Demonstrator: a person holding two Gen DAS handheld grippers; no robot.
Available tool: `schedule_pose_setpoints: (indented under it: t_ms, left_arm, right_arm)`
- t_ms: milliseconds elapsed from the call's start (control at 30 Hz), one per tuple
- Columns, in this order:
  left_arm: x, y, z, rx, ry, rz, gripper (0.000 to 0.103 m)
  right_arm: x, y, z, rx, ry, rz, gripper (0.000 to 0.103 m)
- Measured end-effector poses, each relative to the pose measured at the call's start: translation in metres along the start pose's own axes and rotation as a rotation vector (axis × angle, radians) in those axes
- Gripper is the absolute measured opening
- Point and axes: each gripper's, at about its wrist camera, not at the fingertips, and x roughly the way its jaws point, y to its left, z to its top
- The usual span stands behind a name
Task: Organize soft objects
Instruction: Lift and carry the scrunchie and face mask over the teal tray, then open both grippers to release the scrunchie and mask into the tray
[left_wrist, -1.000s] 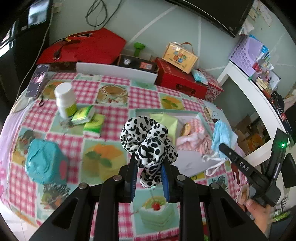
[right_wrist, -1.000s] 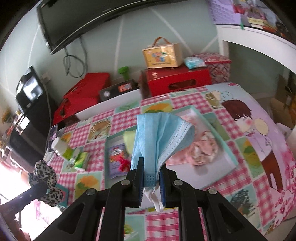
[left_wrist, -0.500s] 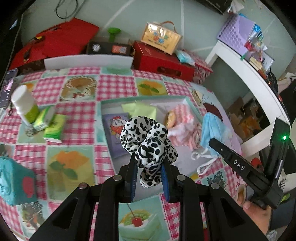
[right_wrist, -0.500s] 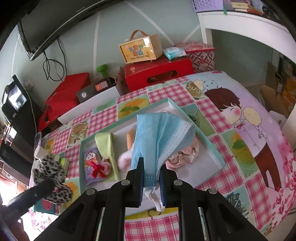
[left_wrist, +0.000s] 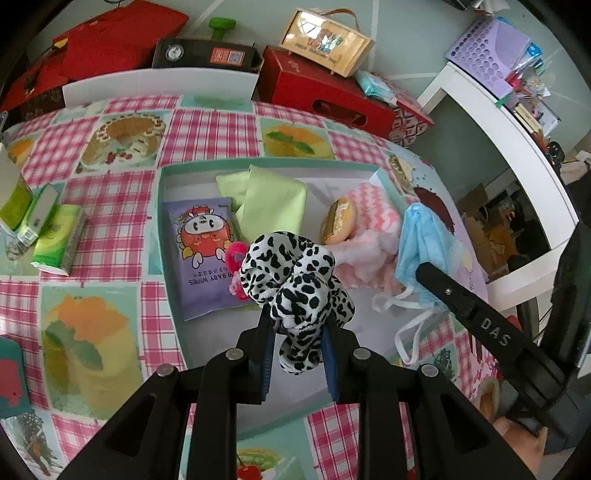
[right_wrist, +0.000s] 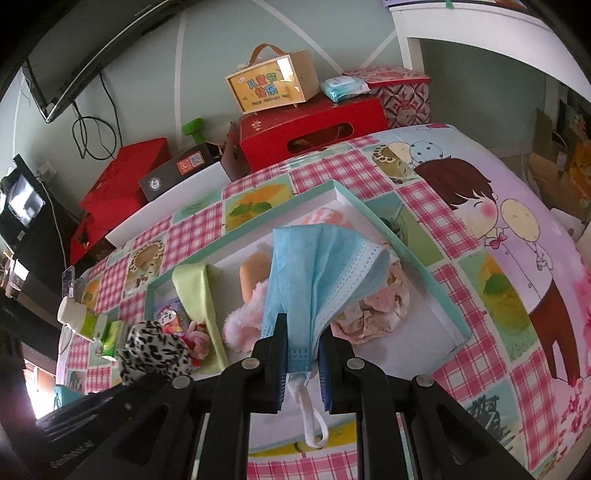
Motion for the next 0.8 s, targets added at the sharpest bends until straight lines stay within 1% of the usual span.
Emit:
schedule_pose_setpoints:
  t_ms: [233, 367, 567, 667, 700, 767, 800]
  left_arm:
    - [0.016, 0.006, -0.004, -0.037, 0.039, -0.011, 0.024]
    - [0.021, 0.007, -0.011, -0.028, 0.06, -0.015, 0.024]
    - [0.037, 0.003, -0.022, -0.01, 0.122, -0.011, 0.024]
    - [0.04, -0.001, -0.025, 0.002, 0.127, 0.001, 0.025]
    - [0.04, -0.002, -0.025, 0.009, 0.126, 0.005, 0.026]
    - [0.041, -0.005, -0.025, 0.015, 0.13, 0.015, 0.033]
    - [0.043, -0.005, -0.024, 0.013, 0.138, 0.021, 0.038]
  right_arm:
    - [0.015, 0.001, -0.011, -0.033, 0.072, -0.048, 0.015]
    - [0.023, 0.002, -0.019, -0.052, 0.109, -0.068, 0.015]
    - [0.031, 0.004, -0.03, -0.088, 0.142, -0.102, 0.015]
    - [0.037, 0.005, -0.034, -0.092, 0.167, -0.109, 0.015]
    - [0.038, 0.004, -0.035, -0.093, 0.17, -0.108, 0.017]
    - [0.038, 0.005, -0.036, -0.098, 0.172, -0.112, 0.017]
    - [0.038, 0.006, -0.036, -0.1, 0.172, -0.115, 0.017]
